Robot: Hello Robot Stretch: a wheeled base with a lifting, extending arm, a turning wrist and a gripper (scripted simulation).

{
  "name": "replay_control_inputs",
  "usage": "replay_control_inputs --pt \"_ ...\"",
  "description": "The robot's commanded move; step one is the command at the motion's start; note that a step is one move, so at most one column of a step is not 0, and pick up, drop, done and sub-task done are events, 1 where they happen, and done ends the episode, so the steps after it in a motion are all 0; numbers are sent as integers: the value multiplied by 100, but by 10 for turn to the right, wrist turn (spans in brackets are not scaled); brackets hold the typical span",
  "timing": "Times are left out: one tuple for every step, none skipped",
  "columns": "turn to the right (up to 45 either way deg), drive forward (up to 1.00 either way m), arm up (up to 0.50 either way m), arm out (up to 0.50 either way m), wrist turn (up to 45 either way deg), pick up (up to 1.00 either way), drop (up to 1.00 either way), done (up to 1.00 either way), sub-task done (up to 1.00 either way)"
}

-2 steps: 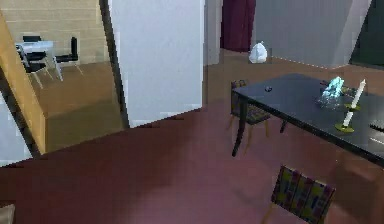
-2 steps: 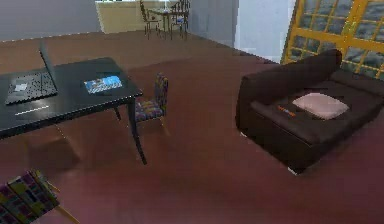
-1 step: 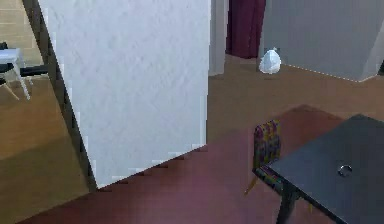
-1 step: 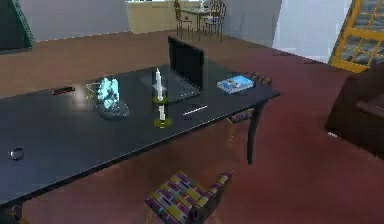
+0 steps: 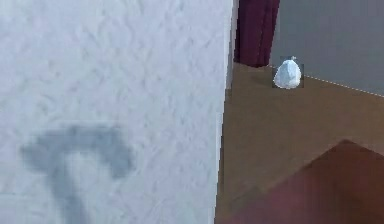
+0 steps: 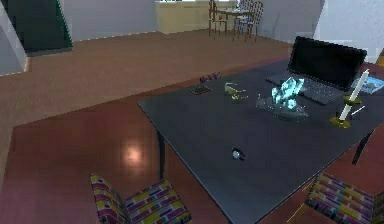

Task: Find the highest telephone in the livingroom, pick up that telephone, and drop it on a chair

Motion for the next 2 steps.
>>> replay_control_inputs --pt "30 0 0 0 0 0 0 0 0" --pt "240 0 0 0 0 0 0 0 0"
